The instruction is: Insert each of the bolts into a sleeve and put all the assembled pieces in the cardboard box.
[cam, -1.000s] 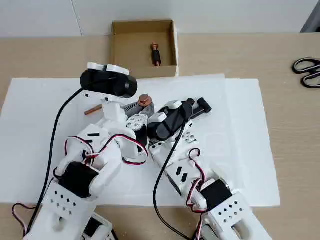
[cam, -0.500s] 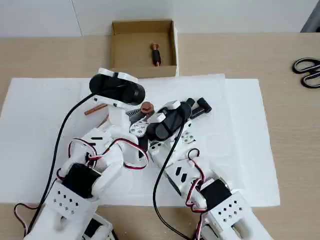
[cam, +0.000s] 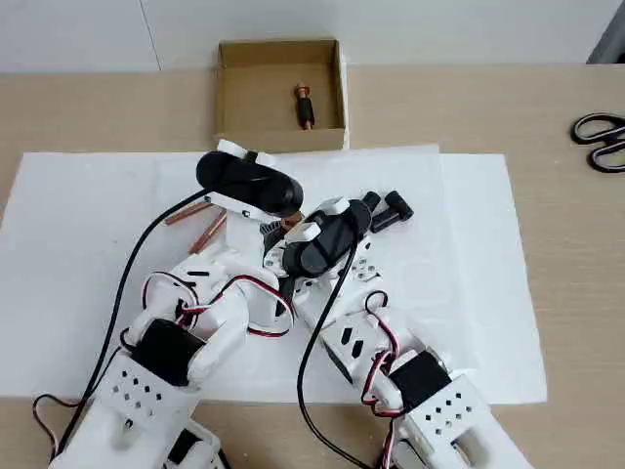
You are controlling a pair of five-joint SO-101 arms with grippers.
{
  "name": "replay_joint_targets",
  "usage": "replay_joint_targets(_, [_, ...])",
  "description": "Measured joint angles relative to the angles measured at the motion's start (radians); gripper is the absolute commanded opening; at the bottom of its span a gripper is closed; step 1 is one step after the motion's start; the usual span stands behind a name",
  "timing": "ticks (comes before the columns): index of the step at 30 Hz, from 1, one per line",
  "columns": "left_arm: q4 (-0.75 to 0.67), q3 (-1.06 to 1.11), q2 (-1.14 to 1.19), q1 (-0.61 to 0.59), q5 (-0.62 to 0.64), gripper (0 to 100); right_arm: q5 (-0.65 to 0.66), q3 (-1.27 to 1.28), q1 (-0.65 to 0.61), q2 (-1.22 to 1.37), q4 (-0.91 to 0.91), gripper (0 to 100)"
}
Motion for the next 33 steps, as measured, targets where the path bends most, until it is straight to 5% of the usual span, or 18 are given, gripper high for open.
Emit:
replay_joint_targets(13, [0.003, 0.044, -0.008, 0.0, -0.003, 1, 0.0, 0.003, -0.006, 0.002, 0.0, 0.5])
replay_joint_targets(20, [0.023, 0.044, -0.009, -0.008, -0.003, 14, 0.003, 0.003, -0.006, 0.002, 0.0, 0.5])
replay_joint_targets(33, [0.203, -0.054, -0.009, -0.092, -0.064, 22, 0.034, 0.003, -0.006, 0.002, 0.002, 0.5])
